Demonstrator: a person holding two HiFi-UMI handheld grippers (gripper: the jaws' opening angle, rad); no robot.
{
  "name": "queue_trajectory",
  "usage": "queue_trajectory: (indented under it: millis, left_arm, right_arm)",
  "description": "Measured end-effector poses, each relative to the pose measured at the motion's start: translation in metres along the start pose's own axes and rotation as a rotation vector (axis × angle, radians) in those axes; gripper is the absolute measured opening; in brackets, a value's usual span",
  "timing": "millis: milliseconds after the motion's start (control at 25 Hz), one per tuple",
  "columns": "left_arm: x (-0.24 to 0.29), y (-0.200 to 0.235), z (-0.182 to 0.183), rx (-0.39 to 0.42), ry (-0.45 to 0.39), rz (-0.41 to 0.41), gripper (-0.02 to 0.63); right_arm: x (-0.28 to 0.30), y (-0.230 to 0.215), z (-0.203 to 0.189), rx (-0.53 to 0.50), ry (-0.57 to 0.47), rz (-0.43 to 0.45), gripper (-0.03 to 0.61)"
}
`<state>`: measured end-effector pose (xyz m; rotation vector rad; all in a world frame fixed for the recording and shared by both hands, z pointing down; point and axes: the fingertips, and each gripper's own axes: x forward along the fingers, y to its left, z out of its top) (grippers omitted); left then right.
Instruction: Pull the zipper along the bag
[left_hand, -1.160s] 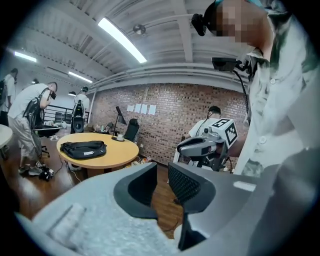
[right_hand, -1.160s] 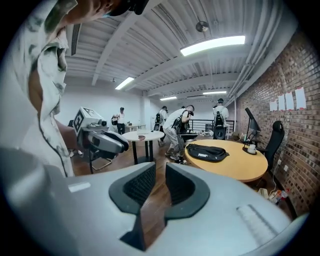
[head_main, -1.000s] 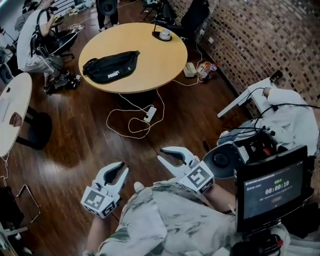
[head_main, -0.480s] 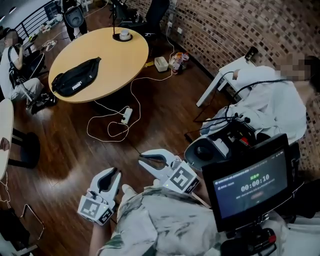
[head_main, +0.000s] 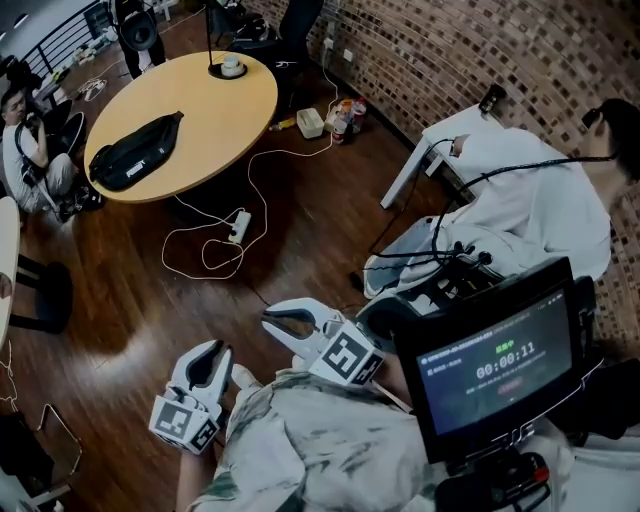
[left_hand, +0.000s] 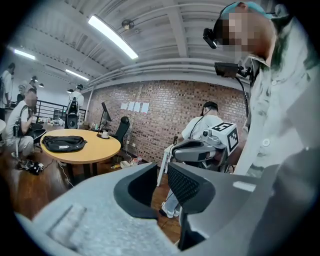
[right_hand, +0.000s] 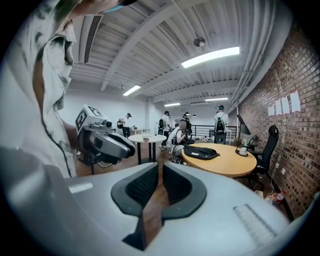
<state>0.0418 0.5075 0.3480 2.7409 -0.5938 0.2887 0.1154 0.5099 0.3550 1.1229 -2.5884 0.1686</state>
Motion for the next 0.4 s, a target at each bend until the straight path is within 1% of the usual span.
queue_trajectory:
  millis: [160,400]
  left_arm:
    - [0.004,0.001,0.001,-0.009,0.000,0.014,0.067]
    - [0.003,0.014,-0.007,-0.003,0.012,0.018,0.067]
  right_arm:
    - [0.003,-0.002,-0.003,-0.002,0.002,0.021,0.035]
    - [0.019,-0.003,-0.010,0.000,0.015,0.031,0.035]
